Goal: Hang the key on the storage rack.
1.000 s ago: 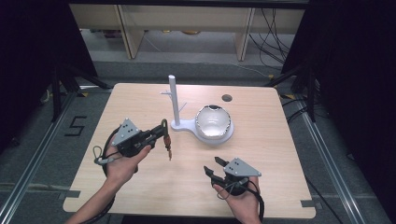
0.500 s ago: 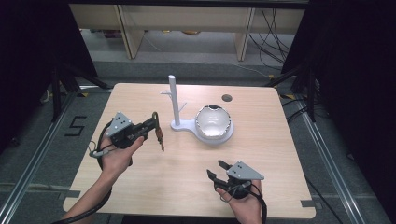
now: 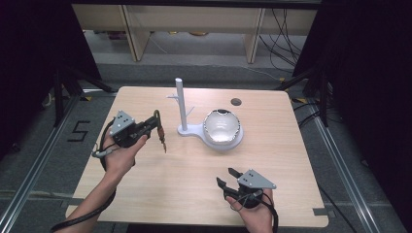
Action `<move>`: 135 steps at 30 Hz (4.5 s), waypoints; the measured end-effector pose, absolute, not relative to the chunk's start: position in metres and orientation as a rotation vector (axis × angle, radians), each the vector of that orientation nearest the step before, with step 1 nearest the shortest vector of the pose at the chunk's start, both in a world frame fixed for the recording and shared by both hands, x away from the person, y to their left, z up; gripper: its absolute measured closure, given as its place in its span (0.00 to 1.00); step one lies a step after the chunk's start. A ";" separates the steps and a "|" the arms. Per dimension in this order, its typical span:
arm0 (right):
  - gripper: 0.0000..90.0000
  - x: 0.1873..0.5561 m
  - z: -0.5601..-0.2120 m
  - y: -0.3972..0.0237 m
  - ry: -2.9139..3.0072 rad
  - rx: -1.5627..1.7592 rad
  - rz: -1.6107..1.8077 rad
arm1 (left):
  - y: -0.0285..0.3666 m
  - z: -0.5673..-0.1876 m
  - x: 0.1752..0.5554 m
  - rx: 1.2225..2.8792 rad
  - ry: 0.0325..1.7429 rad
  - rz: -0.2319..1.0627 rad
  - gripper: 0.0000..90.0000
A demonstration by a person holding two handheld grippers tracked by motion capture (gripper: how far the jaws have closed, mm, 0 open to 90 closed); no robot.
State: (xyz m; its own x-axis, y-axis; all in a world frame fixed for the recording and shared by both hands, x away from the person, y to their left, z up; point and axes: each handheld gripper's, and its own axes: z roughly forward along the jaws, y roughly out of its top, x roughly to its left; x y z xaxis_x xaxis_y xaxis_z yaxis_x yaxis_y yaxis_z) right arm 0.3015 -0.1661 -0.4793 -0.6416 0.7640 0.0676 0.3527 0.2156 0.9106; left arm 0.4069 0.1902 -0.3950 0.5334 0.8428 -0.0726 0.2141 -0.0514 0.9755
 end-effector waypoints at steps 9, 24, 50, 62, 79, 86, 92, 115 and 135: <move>0.50 0.302 -0.480 -0.167 2.106 1.026 1.376 | 0.188 -0.395 0.416 1.579 0.936 0.717 0.93; 0.50 0.299 -0.483 -0.166 2.117 1.057 1.379 | 0.179 -0.390 0.430 1.579 0.935 0.768 0.93; 0.49 0.301 -0.490 -0.175 2.069 1.076 1.411 | 0.166 -0.394 0.456 1.596 0.977 0.791 0.93; 0.49 0.301 -0.490 -0.175 2.070 1.067 1.422 | 0.160 -0.393 0.466 1.597 0.992 0.804 0.92; 0.48 0.303 -0.492 -0.174 2.079 1.054 1.443 | 0.152 -0.390 0.472 1.605 0.987 0.836 0.92; 0.48 0.303 -0.491 -0.173 2.079 1.055 1.443 | 0.150 -0.389 0.467 1.610 0.974 0.846 0.92; 0.48 0.303 -0.492 -0.174 2.086 1.054 1.444 | 0.146 -0.388 0.466 1.624 0.960 0.870 0.92; 0.47 0.300 -0.492 -0.173 2.087 1.127 1.446 | 0.131 -0.393 0.464 1.637 0.949 0.864 0.91; 0.47 0.301 -0.493 -0.177 2.094 1.105 1.430 | 0.127 -0.400 0.463 1.664 0.923 0.821 0.85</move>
